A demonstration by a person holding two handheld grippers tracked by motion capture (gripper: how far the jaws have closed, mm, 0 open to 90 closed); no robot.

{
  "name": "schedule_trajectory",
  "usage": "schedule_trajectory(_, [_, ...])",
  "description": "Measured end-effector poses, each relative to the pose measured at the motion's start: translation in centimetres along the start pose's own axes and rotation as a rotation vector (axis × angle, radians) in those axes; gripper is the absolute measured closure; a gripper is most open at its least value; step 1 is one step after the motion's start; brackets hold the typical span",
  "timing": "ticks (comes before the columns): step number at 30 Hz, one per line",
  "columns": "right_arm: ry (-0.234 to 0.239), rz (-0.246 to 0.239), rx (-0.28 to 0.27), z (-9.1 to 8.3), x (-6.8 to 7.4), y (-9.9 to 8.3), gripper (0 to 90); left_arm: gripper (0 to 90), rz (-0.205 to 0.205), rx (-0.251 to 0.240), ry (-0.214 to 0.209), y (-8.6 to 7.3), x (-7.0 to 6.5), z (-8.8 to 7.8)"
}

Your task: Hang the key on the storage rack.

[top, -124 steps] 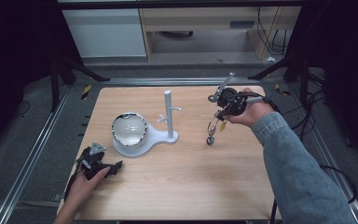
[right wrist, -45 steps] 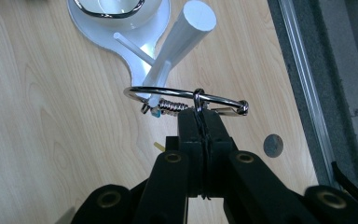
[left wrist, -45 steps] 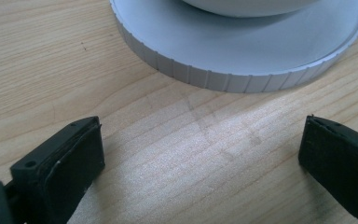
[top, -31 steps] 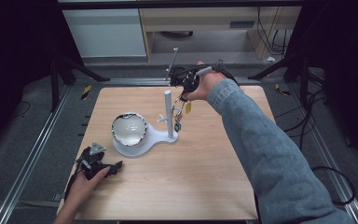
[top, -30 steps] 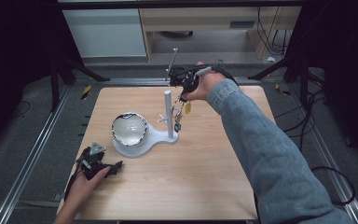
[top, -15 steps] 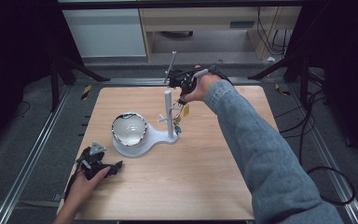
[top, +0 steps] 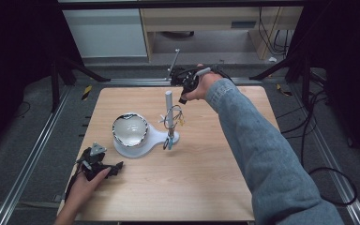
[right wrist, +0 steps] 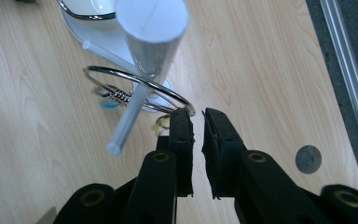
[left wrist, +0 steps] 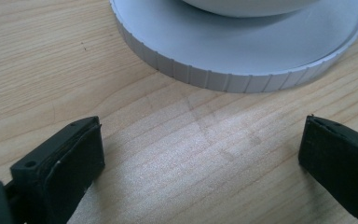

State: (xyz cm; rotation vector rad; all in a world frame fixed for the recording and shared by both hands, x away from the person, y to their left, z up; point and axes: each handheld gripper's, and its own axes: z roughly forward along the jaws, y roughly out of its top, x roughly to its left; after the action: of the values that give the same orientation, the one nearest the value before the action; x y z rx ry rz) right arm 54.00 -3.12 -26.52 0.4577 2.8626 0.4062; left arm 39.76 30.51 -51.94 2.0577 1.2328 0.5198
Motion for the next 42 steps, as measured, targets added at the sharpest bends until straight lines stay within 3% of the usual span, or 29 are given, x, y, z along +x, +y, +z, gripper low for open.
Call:
schedule_trajectory(8, [-0.029, 0.017, -0.020, -0.5, -0.2, -0.2, 67.9, 0.0, 0.000, 0.000, 0.000, 0.0, 0.0, 0.0])
schedule_trajectory(17, [-0.110, 0.041, -0.087, -1.1, -0.7, -0.4, 34.5, 0.0, 0.000, 0.000, 0.000, 0.0, 0.0, 0.0])
schedule_trajectory(21, [-0.145, 0.046, -0.097, -1.3, -0.8, -0.5, 26.9, 0.0, 0.000, 0.000, 0.000, 0.0, 0.0, 0.0])
schedule_trajectory(28, [-0.181, 0.071, -0.103, -1.4, -0.9, -0.7, 16.2, 0.0, 0.000, 0.000, 0.000, 0.0, 0.0, 0.0])
schedule_trajectory(35, [-0.188, 0.083, -0.103, -1.5, -1.1, -1.1, 9.9, 0.0, 0.000, 0.000, 0.000, 0.0, 0.0, 0.0])
schedule_trajectory(42, [-0.188, 0.099, -0.149, -2.1, -1.3, -2.3, 6.7, 0.0, 0.000, 0.000, 0.000, 0.0, 0.0, 0.0])
